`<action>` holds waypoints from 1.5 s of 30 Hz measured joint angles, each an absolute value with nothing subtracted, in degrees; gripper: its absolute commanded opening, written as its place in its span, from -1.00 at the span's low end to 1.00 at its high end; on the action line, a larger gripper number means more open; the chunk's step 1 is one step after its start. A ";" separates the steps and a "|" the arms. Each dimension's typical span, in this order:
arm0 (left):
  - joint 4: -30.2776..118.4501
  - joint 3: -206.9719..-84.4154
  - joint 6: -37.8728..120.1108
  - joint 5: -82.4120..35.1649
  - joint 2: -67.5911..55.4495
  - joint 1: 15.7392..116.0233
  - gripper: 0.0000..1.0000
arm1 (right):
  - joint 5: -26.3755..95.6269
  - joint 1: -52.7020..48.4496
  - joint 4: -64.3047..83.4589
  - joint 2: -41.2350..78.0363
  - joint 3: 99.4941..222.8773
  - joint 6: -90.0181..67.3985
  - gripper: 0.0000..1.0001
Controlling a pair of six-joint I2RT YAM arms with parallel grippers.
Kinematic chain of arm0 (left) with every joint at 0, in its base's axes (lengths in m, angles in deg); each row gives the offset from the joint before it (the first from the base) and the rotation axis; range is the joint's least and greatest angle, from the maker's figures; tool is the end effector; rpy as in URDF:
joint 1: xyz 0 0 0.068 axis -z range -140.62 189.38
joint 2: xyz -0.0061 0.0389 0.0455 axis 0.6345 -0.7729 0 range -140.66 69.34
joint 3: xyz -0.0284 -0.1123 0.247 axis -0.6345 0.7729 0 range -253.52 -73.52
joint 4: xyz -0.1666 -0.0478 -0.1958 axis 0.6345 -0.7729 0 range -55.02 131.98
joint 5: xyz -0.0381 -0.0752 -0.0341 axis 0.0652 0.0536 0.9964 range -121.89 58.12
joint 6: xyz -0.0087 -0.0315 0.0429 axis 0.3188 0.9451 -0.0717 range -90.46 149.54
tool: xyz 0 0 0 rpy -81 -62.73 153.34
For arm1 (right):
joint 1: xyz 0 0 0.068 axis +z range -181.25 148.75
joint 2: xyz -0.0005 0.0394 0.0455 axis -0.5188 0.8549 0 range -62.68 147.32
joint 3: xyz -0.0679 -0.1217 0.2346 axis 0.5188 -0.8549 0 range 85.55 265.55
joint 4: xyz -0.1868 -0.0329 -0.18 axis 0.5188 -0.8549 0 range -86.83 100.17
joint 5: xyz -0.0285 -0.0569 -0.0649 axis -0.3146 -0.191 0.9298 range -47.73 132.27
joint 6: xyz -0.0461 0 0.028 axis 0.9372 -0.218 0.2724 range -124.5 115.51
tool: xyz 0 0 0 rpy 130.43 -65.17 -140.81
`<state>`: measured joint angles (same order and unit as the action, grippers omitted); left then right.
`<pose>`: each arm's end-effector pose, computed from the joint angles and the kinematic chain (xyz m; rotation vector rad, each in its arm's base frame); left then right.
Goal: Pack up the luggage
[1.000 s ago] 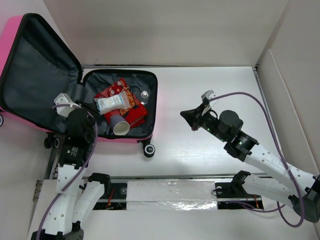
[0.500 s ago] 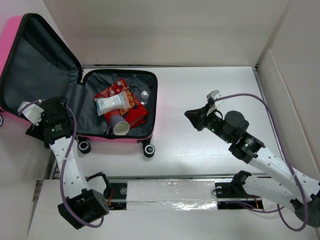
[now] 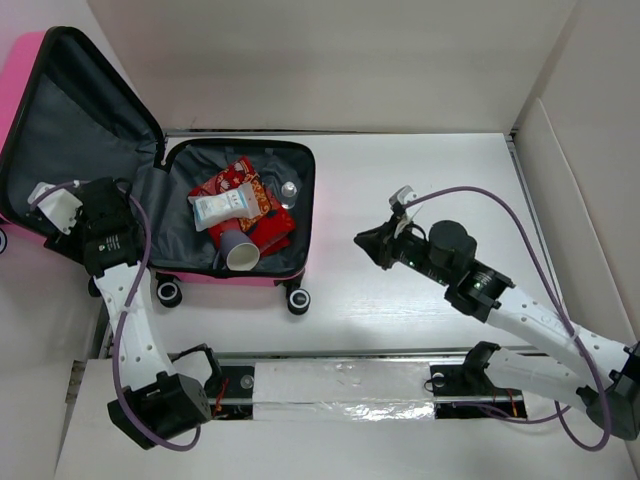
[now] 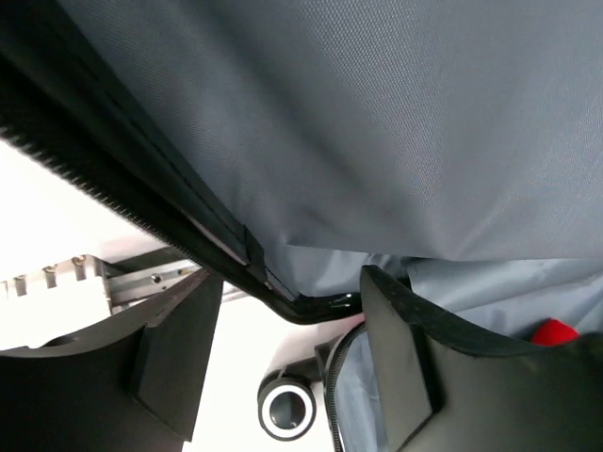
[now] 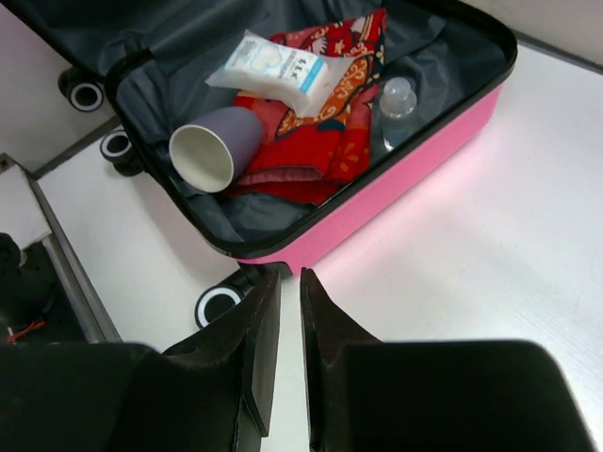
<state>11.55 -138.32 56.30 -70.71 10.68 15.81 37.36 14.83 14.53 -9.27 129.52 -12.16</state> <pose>0.1859 0.1055 0.3830 -1.1995 1.5359 0.6354 0.1526 0.1629 0.3347 -0.6288 1.5999 0.7761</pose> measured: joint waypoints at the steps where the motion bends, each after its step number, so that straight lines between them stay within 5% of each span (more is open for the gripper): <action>1: 11.48 -138.32 56.32 -71.63 10.70 16.16 0.11 | 37.67 14.92 14.45 -8.73 129.60 -12.11 -0.60; 8: 8.97 -139.43 57.61 -79.85 10.31 17.60 0.00 | 41.36 14.96 13.31 -4.84 131.05 -11.81 -0.61; 17: 8.27 -144.09 57.31 -85.07 6.46 17.93 -0.58 | 44.73 14.96 12.11 -4.25 131.16 -11.81 -0.62; 21: 8.31 -144.81 56.63 -85.29 5.61 17.93 -0.50 | 45.34 14.96 12.06 -4.25 131.16 -11.81 -0.62; 25: 9.97 -143.91 55.49 -85.23 6.31 17.93 -0.13 | 45.84 14.96 12.00 -4.27 131.16 -11.81 -0.62; 29: 10.69 -143.24 54.75 -85.14 6.97 17.95 -0.07 | 47.55 14.96 11.54 -4.31 131.16 -11.81 -0.64; 30: 10.93 -143.24 54.58 -85.14 6.99 17.95 -0.13 | 47.94 14.96 11.28 -4.44 131.16 -11.81 -0.64; 34: 11.37 -143.24 53.42 -85.10 7.01 17.95 -1.00 | 48.66 14.48 10.45 -5.99 131.16 -11.87 -0.66; 39: 11.94 -142.76 51.71 -84.79 8.37 19.77 -1.00 | 48.70 13.96 10.55 -7.96 131.16 -12.00 -0.67; 45: 15.33 -139.48 46.58 -90.08 12.23 33.86 -1.00 | 48.46 13.35 10.55 -7.94 131.16 -12.27 -0.67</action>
